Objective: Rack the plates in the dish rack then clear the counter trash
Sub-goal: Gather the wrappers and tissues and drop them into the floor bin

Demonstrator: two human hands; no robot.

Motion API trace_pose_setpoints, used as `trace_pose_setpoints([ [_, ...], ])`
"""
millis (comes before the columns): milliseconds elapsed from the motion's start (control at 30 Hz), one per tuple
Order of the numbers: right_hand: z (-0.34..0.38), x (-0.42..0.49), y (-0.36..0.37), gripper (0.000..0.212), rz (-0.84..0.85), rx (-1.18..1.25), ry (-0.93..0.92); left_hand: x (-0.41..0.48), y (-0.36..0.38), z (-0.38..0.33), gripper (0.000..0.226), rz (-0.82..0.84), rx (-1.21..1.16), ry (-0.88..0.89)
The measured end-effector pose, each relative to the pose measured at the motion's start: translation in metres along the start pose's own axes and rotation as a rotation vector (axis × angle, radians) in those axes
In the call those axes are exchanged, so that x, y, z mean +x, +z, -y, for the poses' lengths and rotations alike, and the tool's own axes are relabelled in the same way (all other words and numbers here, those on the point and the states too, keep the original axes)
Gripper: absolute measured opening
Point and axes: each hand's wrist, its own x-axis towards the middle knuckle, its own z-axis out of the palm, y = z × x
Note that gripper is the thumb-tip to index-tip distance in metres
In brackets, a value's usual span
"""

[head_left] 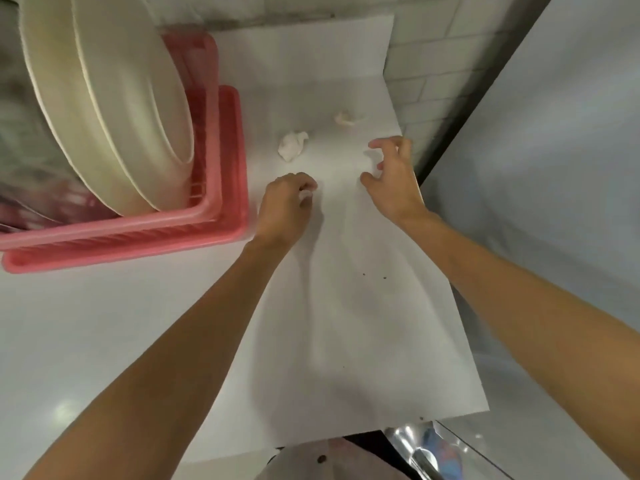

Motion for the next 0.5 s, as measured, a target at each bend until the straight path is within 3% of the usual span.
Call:
trace_pose_setpoints([
  [167,-0.005,0.048,0.017,0.055,-0.083,-0.021,-0.115,0.014,-0.011,-0.005,0.017,-0.134,-0.128,0.006],
  [333,-0.002,0.076,0.03,0.063,-0.062,-0.148,-0.171,0.025,-0.011,-0.01,0.022,-0.303,-0.299,-0.165],
  [500,0.001,0.1,0.041,0.043,-0.009,-0.224,-0.321,0.044,-0.012,-0.008,0.005,-0.364,-0.337,-0.241],
])
